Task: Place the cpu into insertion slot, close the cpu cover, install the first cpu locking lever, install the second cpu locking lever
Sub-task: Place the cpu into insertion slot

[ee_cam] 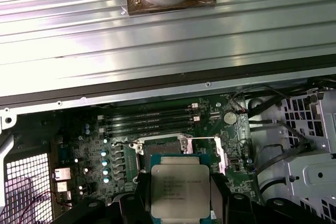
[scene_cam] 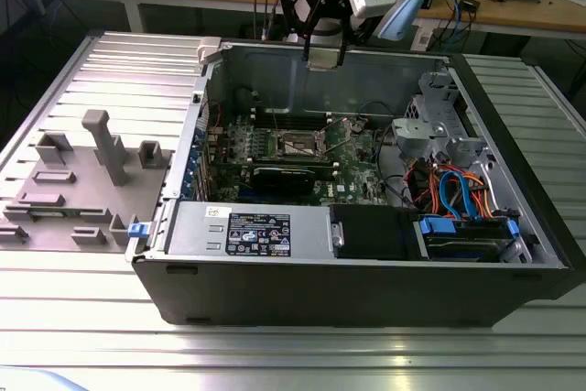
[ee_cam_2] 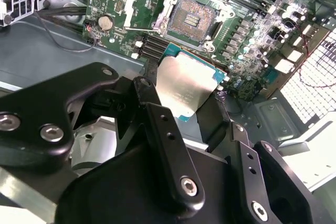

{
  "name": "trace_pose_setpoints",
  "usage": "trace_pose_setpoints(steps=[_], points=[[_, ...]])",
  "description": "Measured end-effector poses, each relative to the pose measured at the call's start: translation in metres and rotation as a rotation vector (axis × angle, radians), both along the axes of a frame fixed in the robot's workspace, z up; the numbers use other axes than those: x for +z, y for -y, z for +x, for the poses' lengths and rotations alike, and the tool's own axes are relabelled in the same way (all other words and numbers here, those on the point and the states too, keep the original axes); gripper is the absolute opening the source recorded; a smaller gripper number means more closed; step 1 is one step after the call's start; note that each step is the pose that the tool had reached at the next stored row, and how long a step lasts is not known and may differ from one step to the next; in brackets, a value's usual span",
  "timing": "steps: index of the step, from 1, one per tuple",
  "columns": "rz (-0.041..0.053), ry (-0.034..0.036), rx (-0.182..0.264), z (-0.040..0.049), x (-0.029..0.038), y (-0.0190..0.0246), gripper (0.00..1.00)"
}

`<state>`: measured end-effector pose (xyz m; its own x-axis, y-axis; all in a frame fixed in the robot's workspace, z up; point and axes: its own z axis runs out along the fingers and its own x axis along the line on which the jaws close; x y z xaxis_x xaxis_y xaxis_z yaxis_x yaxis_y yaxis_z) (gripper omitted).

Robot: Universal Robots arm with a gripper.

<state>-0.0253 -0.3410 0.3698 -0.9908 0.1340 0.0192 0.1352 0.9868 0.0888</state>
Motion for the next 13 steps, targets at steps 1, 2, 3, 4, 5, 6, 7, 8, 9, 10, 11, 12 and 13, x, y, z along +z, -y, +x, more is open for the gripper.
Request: trace_pose_setpoints(steps=[1, 2, 3, 4, 5, 6, 7, 8, 9, 10, 11, 12, 13], points=[[-0.0001, 0.0000, -0.005, 0.0000, 0.0000, 0.0000, 0.54], [-0.0002, 0.0001, -0.011, 0.0000, 0.0000, 0.0000, 0.54], [-0.0002, 0.0000, -0.017, 0.0000, 0.0000, 0.0000, 0.54], [-0.0003, 0.0000, -0.026, 0.0000, 0.0000, 0.0000, 0.54], [-0.0003, -0.0001, -0.033, 0.0000, 0.0000, 0.0000, 0.54], [-0.0003, -0.0001, -0.038, 0.0000, 0.0000, 0.0000, 0.54], [-0.0003, -0.0001, -0.041, 0.0000, 0.0000, 0.0000, 0.54], [-0.0003, -0.0001, -0.042, 0.0000, 0.0000, 0.0000, 0.54], [-0.0003, 0.0000, -0.042, 0.0000, 0.0000, 0.0000, 0.54], [-0.0003, 0.0000, -0.042, 0.0000, 0.0000, 0.0000, 0.54], [-0.0003, 0.0000, -0.043, 0.0000, 0.0000, 0.0000, 0.54], [-0.0003, -0.0001, -0.043, 0.0000, 0.0000, 0.0000, 0.54], [-0.0003, -0.0001, -0.043, 0.0000, 0.0000, 0.0000, 0.54]])
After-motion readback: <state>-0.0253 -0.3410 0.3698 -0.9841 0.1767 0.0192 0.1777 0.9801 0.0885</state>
